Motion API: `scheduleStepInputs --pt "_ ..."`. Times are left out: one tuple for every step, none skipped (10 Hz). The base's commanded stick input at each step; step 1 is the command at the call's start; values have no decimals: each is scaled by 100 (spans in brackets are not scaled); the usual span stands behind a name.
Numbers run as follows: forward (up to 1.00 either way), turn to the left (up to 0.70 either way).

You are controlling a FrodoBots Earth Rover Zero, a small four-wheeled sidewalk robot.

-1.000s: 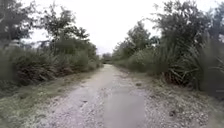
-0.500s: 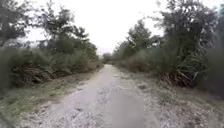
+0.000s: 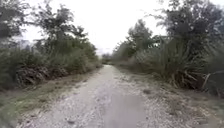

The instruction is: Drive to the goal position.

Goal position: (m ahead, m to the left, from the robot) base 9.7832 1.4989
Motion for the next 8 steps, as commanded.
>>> scheduleStepInputs --pt "50 0" --pt "50 0" --pt "50 0" --pt "50 0" --pt "50 0" --pt "50 0" --pt "50 0" --pt "50 0"
